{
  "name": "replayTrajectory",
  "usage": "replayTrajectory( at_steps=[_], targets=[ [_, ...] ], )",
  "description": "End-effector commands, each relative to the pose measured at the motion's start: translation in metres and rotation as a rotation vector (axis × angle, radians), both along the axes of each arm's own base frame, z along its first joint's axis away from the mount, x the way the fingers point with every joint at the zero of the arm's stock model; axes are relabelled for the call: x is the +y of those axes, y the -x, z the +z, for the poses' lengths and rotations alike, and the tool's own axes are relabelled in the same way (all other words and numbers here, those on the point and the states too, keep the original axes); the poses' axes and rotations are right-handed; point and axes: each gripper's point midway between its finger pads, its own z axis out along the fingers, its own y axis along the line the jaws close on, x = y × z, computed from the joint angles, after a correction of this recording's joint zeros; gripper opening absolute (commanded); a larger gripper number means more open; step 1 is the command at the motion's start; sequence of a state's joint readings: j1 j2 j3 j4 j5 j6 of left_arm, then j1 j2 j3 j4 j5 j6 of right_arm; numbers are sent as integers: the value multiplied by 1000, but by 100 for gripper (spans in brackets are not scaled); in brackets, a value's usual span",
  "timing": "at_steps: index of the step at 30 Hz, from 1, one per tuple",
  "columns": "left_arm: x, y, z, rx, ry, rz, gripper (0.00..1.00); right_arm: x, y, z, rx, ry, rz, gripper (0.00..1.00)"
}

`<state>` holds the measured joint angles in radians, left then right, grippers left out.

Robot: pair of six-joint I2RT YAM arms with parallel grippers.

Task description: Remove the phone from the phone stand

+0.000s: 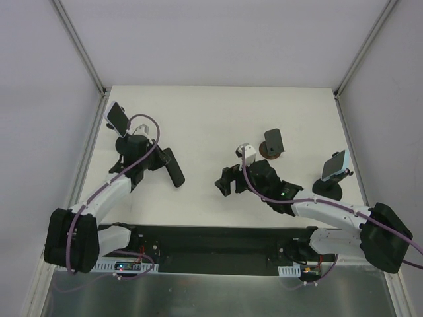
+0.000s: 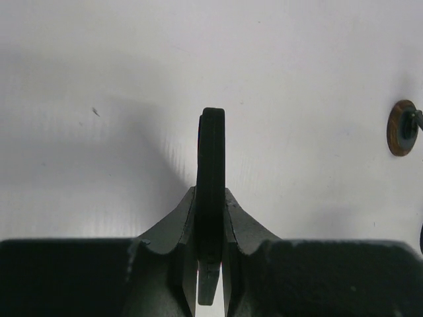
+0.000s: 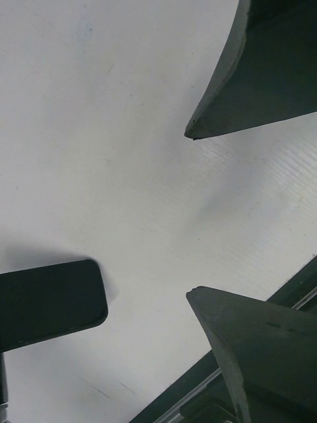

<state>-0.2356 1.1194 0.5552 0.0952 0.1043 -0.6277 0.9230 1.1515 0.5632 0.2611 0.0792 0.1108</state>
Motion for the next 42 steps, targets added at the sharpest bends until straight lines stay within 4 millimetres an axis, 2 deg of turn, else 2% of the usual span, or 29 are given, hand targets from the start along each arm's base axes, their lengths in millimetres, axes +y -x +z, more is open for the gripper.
replayTrajectory(
  at_steps=[1, 3, 5, 12, 13, 14, 16, 17, 19, 20, 26, 30, 32, 38, 39, 42],
  targets=[
    [4, -28, 17, 32, 22, -74, 0, -1, -10, 10, -59, -26, -24, 96],
    [12, -40, 11, 85, 20, -79, 0, -2, -10, 9, -66, -24, -27, 96],
    [13, -49, 9, 106, 28, -95, 9, -6, -12, 5, -66, -18, -38, 96],
    [-14, -99, 14, 130, 86, -273, 12, -10, -13, 1, -64, -24, -47, 96],
    [-15, -101, 12, 141, 81, -292, 13, -11, -14, 0, -62, -21, -49, 96],
    [-16, -104, 1, 170, 83, -305, 13, -11, -13, 0, -62, -25, -49, 96],
    [-20, -117, 7, 145, 77, -340, 17, -12, -15, 0, -63, -26, -54, 96],
    [-20, -118, -3, 174, 77, -348, 19, -13, -15, 0, -62, -27, -56, 96],
    [-22, -125, -4, 167, 68, -373, 22, -14, -16, -1, -62, -29, -58, 96],
    [-22, -128, -12, 187, 69, -376, 22, -14, -16, -1, -60, -29, -60, 96],
    [-20, -123, -38, 250, 47, -404, 33, -13, -16, -3, -53, -31, -54, 96],
    [-15, -118, -43, 268, 17, -393, 43, -13, -16, -4, -50, -29, -52, 96],
    [-13, -117, -40, 260, 6, -388, 53, -12, -16, -5, -47, -27, -45, 96],
    [-9, -112, -28, 239, -35, -361, 73, -12, -16, -5, -46, -28, -49, 96],
    [-11, -110, -26, 238, -43, -364, 80, -12, -16, -5, -47, -30, -51, 96],
    [-13, -103, -17, 220, -73, -358, 88, -14, -18, -2, -54, -31, -59, 96]
  ],
)
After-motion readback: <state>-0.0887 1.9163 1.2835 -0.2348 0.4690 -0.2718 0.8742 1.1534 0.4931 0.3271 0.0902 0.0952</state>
